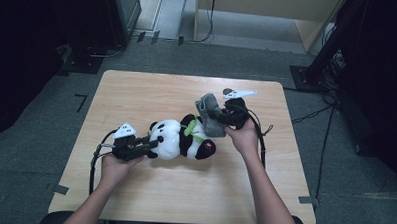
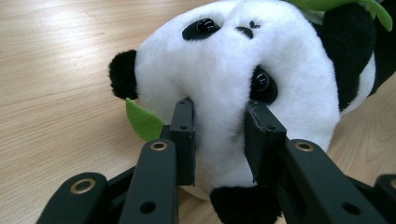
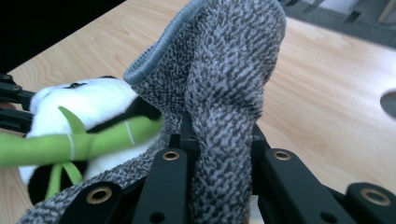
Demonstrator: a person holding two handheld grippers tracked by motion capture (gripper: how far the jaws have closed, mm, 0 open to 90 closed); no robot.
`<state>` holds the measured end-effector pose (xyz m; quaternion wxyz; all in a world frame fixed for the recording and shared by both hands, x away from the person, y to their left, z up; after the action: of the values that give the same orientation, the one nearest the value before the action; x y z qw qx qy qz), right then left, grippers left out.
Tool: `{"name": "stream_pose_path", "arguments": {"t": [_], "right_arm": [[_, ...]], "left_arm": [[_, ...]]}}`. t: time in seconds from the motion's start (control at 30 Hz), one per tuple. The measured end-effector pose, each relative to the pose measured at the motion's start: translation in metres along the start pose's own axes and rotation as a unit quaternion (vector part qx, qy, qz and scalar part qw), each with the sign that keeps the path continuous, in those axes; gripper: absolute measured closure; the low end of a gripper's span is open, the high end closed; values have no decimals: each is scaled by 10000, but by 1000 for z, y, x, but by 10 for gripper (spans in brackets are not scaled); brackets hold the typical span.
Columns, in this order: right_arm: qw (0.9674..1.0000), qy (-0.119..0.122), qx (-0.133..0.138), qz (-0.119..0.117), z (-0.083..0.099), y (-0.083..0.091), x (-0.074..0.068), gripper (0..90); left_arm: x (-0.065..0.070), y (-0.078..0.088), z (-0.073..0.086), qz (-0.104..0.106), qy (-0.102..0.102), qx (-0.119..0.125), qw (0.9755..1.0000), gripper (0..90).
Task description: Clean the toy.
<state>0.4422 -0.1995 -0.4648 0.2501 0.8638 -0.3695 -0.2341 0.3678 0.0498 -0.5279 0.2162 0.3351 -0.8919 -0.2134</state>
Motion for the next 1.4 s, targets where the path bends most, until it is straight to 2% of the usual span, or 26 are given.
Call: {"name": "stream_pose_path", "arguments": {"t": [0.07, 0.13, 0.2, 0.23, 0.3, 0.33, 0.4, 0.43, 0.5, 0.53, 0.57, 0.63, 0.73, 0.8, 0.9, 0.97, 1.1, 1.4], "right_arm": [[10000, -72, 26, 53, 7, 4, 8, 786], [9997, -119, -86, 172, 15, 7, 15, 786], [9982, -48, -436, 413, 29, 9, 25, 785], [9976, -32, -494, 482, 34, 9, 29, 785], [9979, -262, -395, 444, 37, 14, 33, 785], [9984, -316, -257, 380, 34, 18, 32, 785], [9993, -263, 96, 228, 22, 27, 23, 786], [9994, -150, 279, 126, 13, 31, 14, 786], [9990, 116, 434, -5, 1, 33, -3, 786], [9984, 288, 470, -133, -5, 30, -15, 785], [9979, 427, 443, -221, -8, 26, -25, 785], [9965, 772, 225, -246, -5, 11, -38, 785], [9948, 929, -121, -402, 8, -10, -48, 786], [9948, 879, -172, -474, 15, -16, -46, 786], [9960, 591, -75, -666, 23, -14, -37, 788], [9960, 522, -32, -731, 29, -12, -34, 790], [9964, 360, 70, -764, 37, -8, -27, 790], [9968, 257, 162, -737, 50, -2, -19, 791]], "left_arm": [[0, 0, 0, 3, 11, -2, 10000, 679], [0, 0, 0, 2, 17, -3, 10000, 678], [0, 0, 0, -1, 10, -15, 10000, 678], [0, 0, 0, -7, 8, -16, 10000, 678], [0, 0, 0, -11, -2, -9, 10000, 678], [0, 0, 0, -11, -1, -8, 10000, 677], [0, 0, 1, -6, 8, -8, 10000, 678], [0, 0, 0, -9, 8, -9, 10000, 678], [0, 0, 0, -14, 1, -12, 10000, 678], [0, 0, 0, -16, -12, -15, 10000, 678], [0, 0, 0, -15, -16, -19, 10000, 677], [0, 0, 1, -8, -7, -25, 10000, 678], [0, 0, 1, -3, -3, -43, 10000, 678], [1, 0, 1, 9, -2, -56, 10000, 680], [2, 0, 1, 26, -30, -57, 10000, 687], [3, -1, 1, 20, -65, -66, 10000, 690], [3, -1, 1, 31, -43, -64, 10000, 689], [3, 0, 1, 32, -56, -58, 10000, 686]]}}
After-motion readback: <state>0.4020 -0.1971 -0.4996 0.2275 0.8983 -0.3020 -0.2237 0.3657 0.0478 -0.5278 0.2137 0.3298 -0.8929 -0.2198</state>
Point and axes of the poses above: each handheld gripper's, and its own axes: y roughly backward along the jaws, z roughly out of its underside, x roughly to its right, the point moved 9 cm from there along -y, roughly forward along the jaws, and after that the axes turned 1 degree about -y, right-handed, at the moved point
